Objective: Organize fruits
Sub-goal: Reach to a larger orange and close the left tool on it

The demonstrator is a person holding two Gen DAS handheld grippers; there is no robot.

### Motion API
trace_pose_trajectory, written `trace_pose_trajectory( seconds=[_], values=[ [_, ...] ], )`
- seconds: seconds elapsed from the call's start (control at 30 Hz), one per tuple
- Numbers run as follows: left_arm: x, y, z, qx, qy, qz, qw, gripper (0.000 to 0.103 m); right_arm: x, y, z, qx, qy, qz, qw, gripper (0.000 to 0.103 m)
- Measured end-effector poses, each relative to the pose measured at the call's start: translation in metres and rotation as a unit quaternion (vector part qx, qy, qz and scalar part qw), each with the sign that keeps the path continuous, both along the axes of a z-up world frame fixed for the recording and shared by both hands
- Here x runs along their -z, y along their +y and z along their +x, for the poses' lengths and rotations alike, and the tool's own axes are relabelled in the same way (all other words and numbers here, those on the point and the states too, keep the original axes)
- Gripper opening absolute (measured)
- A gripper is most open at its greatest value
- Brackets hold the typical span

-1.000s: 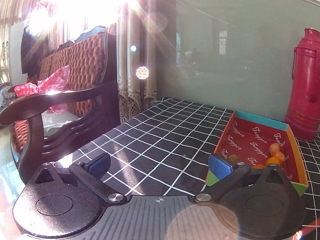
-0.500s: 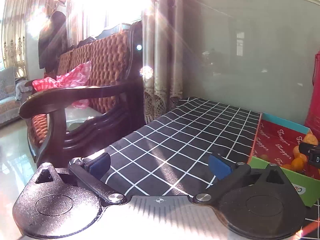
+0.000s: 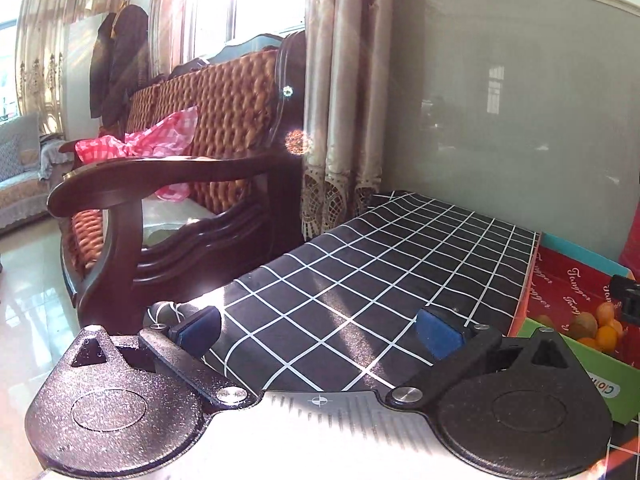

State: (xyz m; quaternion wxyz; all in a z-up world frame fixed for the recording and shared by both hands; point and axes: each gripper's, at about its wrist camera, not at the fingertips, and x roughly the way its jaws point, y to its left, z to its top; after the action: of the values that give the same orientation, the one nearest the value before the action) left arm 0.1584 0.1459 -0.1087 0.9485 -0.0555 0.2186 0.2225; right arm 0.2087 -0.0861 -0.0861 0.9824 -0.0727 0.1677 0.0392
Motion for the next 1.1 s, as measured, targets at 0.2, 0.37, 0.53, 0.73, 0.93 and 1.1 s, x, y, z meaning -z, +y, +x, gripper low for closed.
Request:
trace_pose_trajectory(
  seconds=[0.2,0.37,0.53,0.73,0.93,1.1],
  values=[
    [-0.001,-0.01,0.001,0.008,0.0,0.007,0.9999,0.103,-0.009,-0.026,-0.01,0.067,-0.02,-0.016,0.997,0.091],
    [-0.001,-0.029,0.005,0.024,0.003,0.015,0.9996,0.103,-0.017,-0.057,-0.027,0.163,-0.072,-0.047,0.983,0.097],
    [-0.004,-0.061,0.009,0.066,-0.008,0.025,0.9975,0.103,-0.021,-0.099,-0.046,0.243,-0.102,-0.055,0.963,0.097],
    [-0.003,-0.125,0.012,0.16,-0.032,0.055,0.9851,0.103,-0.015,-0.162,-0.06,0.34,-0.091,-0.044,0.935,0.097],
    [0.003,-0.186,0.016,0.253,-0.037,0.06,0.9649,0.103,-0.006,-0.217,-0.074,0.43,-0.063,-0.037,0.9,0.097],
    [0.004,-0.233,0.03,0.308,-0.025,0.055,0.9493,0.103,0.002,-0.246,-0.086,0.484,-0.054,-0.041,0.873,0.097]
  ],
)
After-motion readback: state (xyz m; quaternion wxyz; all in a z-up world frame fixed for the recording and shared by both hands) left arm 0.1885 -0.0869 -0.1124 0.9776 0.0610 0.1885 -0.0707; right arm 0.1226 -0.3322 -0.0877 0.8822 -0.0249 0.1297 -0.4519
